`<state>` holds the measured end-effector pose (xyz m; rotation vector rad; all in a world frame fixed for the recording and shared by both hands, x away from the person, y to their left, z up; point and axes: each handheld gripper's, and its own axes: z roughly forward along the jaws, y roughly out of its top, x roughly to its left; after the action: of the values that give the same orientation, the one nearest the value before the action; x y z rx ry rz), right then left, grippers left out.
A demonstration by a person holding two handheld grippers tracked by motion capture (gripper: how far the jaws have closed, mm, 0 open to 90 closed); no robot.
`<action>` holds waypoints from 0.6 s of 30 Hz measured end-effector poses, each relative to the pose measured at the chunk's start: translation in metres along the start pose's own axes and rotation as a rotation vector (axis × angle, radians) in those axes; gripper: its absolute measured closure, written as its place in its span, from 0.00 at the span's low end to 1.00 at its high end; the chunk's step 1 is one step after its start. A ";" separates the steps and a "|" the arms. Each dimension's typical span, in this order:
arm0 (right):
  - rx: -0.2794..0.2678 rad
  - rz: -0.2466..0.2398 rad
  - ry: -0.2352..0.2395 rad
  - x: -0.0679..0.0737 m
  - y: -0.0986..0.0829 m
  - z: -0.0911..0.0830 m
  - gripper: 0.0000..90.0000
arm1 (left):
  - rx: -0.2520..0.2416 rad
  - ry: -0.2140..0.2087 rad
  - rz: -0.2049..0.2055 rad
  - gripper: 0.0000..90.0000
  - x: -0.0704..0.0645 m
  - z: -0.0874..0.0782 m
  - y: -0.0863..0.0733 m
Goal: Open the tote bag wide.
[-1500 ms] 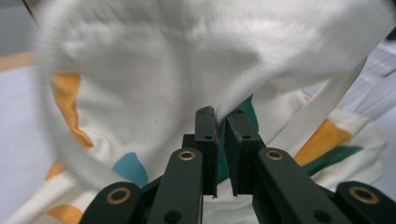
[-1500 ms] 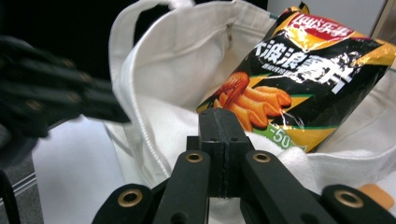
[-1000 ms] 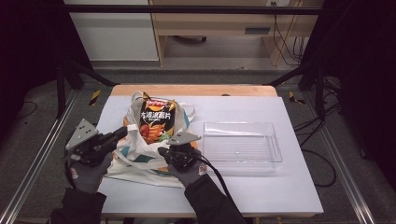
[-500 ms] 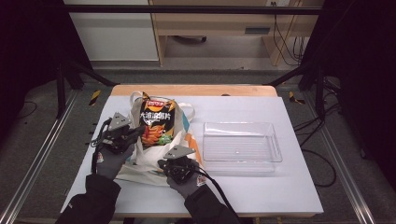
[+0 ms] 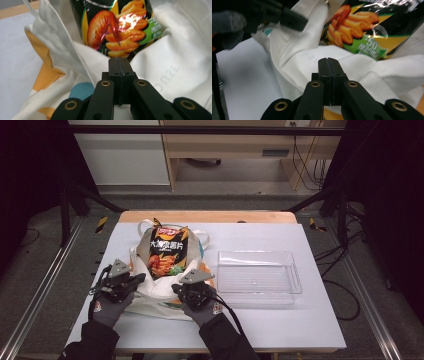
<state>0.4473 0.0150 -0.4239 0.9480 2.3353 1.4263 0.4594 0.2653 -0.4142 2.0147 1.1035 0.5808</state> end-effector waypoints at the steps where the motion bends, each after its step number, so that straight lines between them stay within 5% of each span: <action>1: -0.006 0.003 -0.011 -0.001 0.002 0.000 1.00 | 0.016 -0.003 -0.003 0.99 0.000 0.000 -0.003; 12: -0.036 0.017 -0.049 -0.007 0.022 0.002 0.99 | 0.044 -0.005 -0.001 1.00 0.003 -0.003 -0.019; 18: -0.035 0.024 -0.107 -0.015 0.023 -0.004 0.99 | 0.070 -0.013 -0.002 1.00 0.003 -0.003 -0.026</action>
<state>0.4661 0.0098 -0.4039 1.0199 2.2231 1.3850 0.4457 0.2784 -0.4332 2.0745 1.1316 0.5339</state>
